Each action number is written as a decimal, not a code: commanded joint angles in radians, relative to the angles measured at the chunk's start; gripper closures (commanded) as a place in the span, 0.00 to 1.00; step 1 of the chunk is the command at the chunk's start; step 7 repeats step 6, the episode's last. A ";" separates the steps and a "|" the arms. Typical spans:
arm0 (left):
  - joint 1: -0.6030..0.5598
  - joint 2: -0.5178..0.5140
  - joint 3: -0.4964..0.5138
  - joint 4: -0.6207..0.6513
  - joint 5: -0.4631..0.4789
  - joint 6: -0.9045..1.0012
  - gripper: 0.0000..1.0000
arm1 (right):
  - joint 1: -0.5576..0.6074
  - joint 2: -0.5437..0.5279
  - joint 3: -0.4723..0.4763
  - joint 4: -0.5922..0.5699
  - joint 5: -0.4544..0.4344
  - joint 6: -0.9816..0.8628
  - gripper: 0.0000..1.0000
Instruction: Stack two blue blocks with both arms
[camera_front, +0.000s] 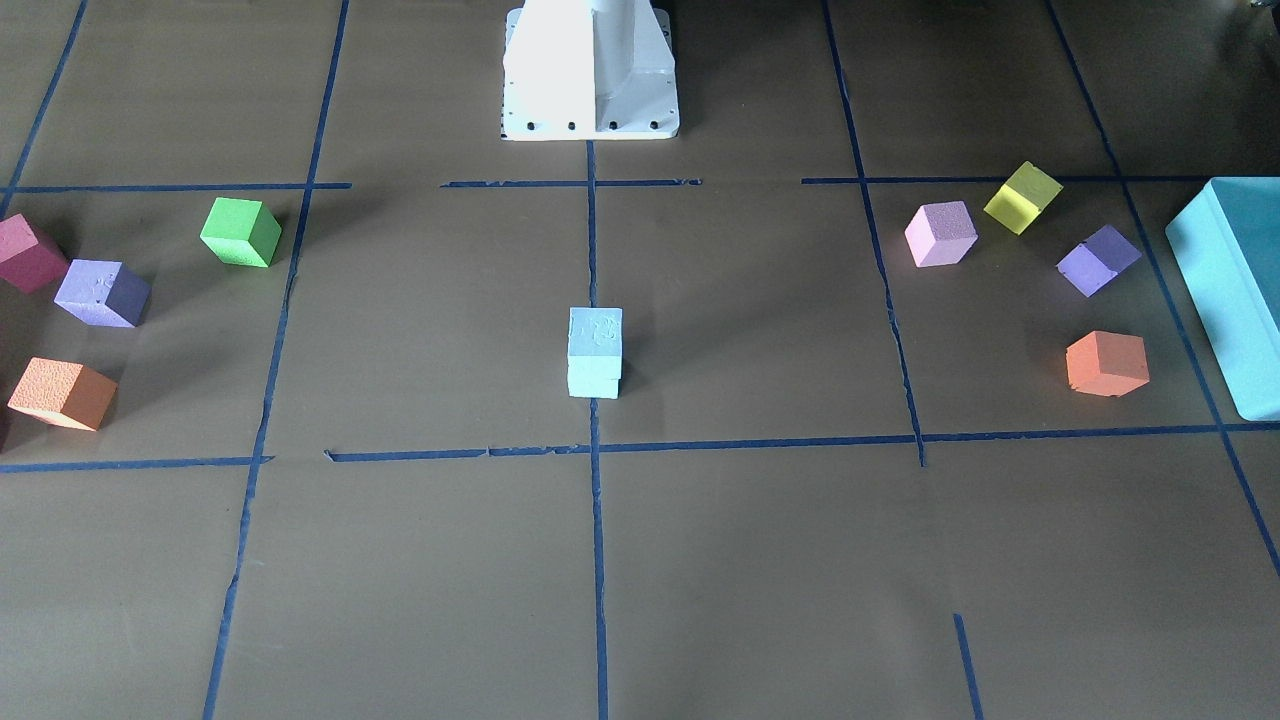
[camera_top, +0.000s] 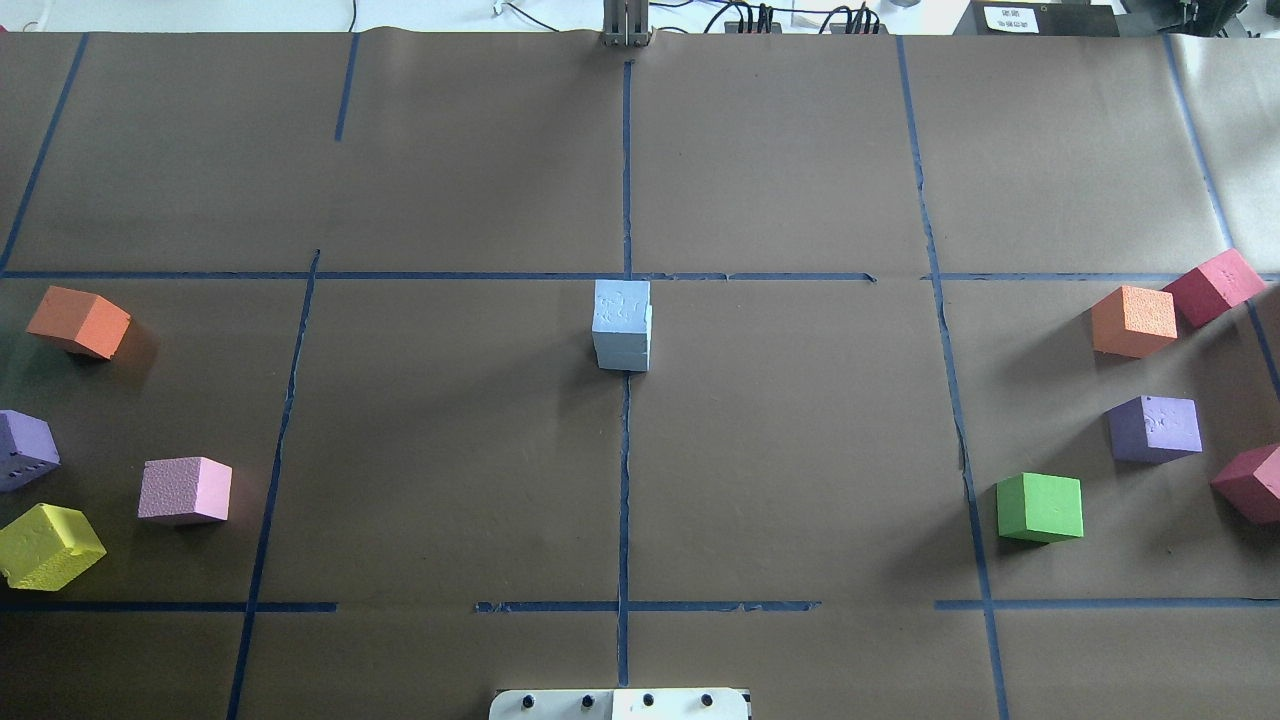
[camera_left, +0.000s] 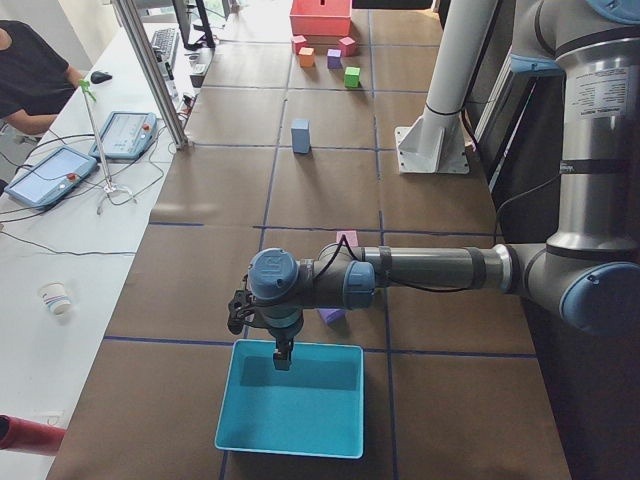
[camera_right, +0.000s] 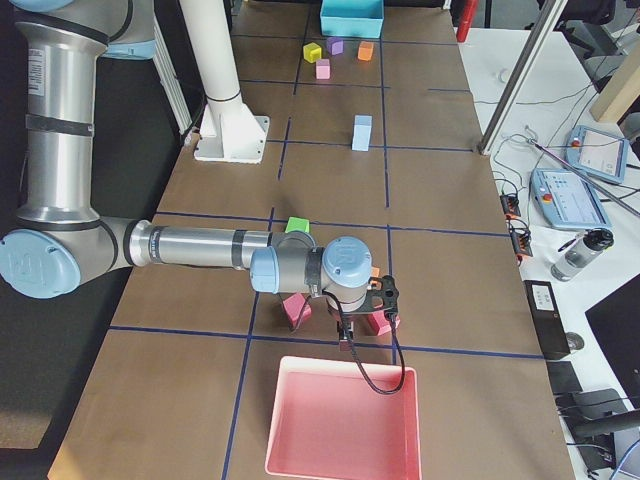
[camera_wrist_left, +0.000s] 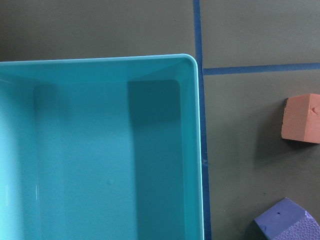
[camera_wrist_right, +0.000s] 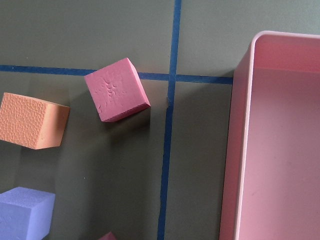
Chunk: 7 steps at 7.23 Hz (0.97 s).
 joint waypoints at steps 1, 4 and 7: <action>0.000 -0.003 0.013 -0.002 0.000 0.000 0.00 | 0.000 -0.002 0.000 -0.001 -0.001 0.000 0.00; 0.000 -0.001 0.015 -0.003 0.001 0.000 0.00 | 0.002 -0.005 0.000 -0.001 0.000 0.000 0.00; 0.000 -0.006 0.026 -0.006 0.000 0.000 0.00 | 0.003 -0.005 0.003 -0.001 0.000 0.000 0.00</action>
